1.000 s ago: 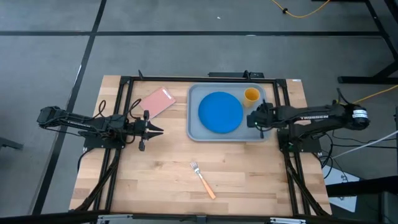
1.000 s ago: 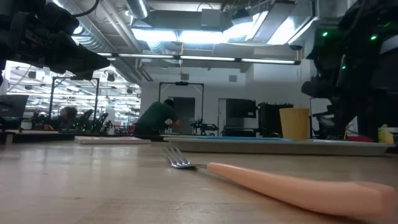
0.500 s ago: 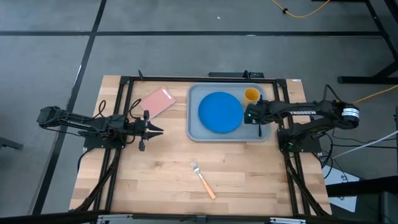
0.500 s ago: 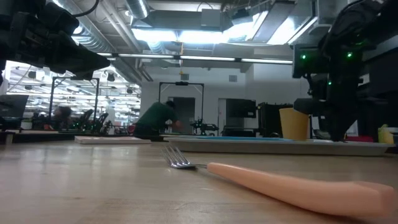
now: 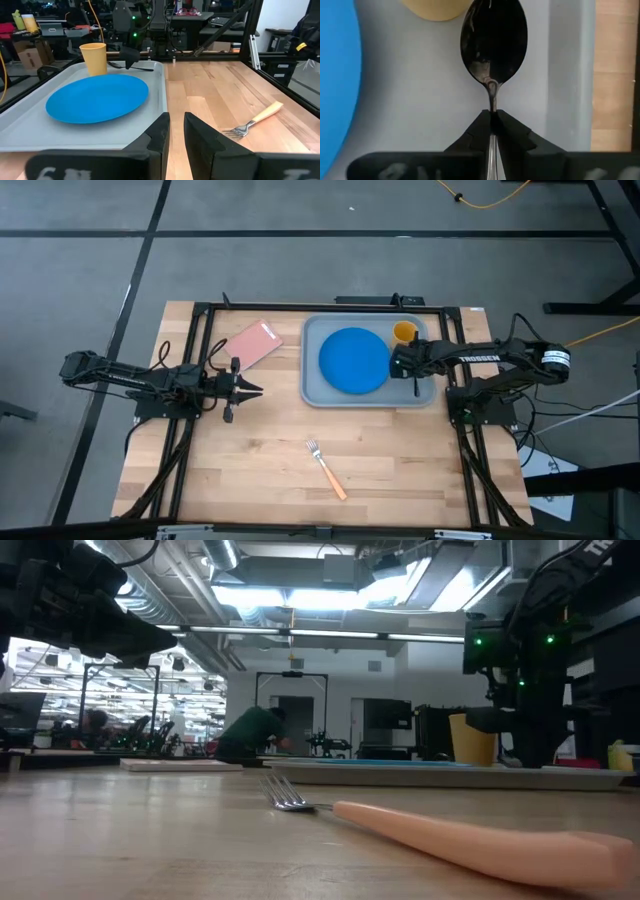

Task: Pick and place plate/cup/fork/spoon on tray
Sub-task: Put the spoon on the gray tray

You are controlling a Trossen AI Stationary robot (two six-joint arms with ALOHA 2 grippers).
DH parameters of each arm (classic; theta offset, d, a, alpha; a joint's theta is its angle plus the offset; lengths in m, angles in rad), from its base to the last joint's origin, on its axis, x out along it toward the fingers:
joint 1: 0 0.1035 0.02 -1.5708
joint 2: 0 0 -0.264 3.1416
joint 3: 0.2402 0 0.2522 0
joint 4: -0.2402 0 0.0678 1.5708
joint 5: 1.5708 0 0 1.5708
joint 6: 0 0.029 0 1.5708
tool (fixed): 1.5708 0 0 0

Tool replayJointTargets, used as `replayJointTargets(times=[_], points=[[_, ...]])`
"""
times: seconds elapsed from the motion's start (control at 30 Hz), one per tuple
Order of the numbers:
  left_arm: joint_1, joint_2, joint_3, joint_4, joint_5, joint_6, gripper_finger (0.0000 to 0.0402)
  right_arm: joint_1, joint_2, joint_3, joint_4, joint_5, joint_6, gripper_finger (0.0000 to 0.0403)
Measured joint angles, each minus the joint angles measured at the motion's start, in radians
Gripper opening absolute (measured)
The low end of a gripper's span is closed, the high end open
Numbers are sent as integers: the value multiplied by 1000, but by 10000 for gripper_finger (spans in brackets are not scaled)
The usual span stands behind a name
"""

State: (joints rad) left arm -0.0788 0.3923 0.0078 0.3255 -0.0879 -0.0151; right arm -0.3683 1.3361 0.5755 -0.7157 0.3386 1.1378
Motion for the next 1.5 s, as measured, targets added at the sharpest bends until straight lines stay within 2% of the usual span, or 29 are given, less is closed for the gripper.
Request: replayJointTargets(times=[1.13,1.4,1.5], points=[[0,0,0,0,0,0,49,0,-1,0,-27,7,1,39],[0,0,0,0,0,0,49,0,-1,0,-26,8,-18,87],[0,0,0,0,0,0,49,0,-10,0,-24,3,-18,93]])
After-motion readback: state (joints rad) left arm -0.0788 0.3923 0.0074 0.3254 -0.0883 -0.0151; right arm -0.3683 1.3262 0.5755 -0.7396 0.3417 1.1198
